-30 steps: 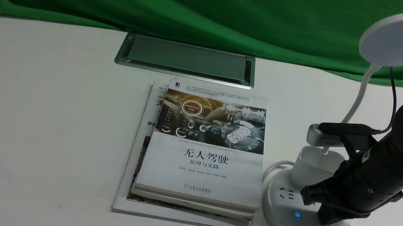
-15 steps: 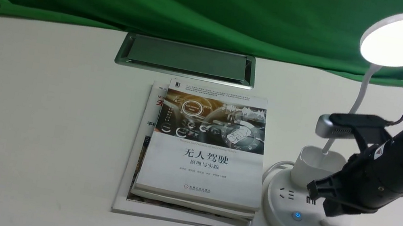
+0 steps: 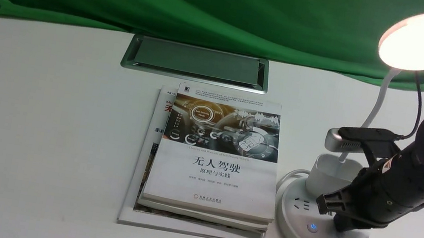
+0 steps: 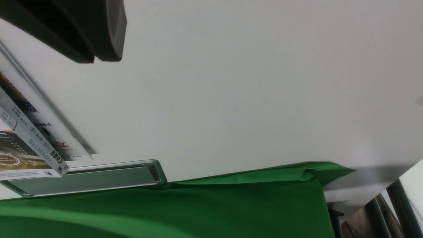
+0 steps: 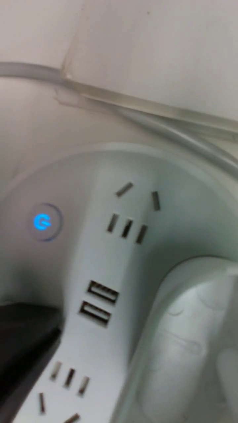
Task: Turn off the desk lamp on the white desktop by hand.
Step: 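Press the power button on the lamp base to turn the lamp off with the right gripper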
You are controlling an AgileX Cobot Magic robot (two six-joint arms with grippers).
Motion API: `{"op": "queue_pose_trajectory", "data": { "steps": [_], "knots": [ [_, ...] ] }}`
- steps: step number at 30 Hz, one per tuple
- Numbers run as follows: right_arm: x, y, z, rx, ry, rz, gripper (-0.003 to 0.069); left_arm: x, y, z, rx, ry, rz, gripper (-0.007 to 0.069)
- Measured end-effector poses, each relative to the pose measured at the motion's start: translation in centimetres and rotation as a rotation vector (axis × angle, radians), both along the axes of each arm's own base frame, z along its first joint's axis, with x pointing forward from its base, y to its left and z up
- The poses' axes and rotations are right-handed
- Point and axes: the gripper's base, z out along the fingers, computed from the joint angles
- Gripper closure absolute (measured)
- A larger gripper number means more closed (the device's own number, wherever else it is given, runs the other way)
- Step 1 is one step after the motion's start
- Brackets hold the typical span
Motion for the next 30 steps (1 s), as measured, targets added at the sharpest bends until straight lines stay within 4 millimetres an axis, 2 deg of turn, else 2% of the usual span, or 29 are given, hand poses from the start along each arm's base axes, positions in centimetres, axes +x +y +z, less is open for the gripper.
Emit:
{"op": "queue_pose_trajectory", "data": {
  "steps": [6, 11, 17, 20, 27, 30],
  "knots": [
    [-0.6, -0.2, 2.3, 0.024, -0.058, -0.008, 0.0622, 0.0, 0.0, 0.0, 0.0, 0.0, 0.0, 0.0605],
    [-0.6, -0.2, 2.0, 0.021, -0.049, -0.011, 0.0622, 0.0, 0.0, 0.0, 0.0, 0.0, 0.0, 0.0605],
    [-0.1, 0.0, -0.5, -0.006, 0.028, -0.011, 0.0622, 0.0, 0.0, 0.0, 0.0, 0.0, 0.0, 0.0605],
    [0.1, 0.1, -0.7, -0.006, 0.025, -0.011, 0.0622, 0.0, 0.0, 0.0, 0.0, 0.0, 0.0, 0.0605],
    [0.1, 0.0, -0.4, -0.002, 0.012, -0.009, 0.0622, 0.0, 0.0, 0.0, 0.0, 0.0, 0.0, 0.0605],
    [-0.4, -0.1, 1.1, 0.009, -0.014, -0.007, 0.0622, 0.0, 0.0, 0.0, -0.001, 0.0, 0.0, 0.0605]
  ]
}}
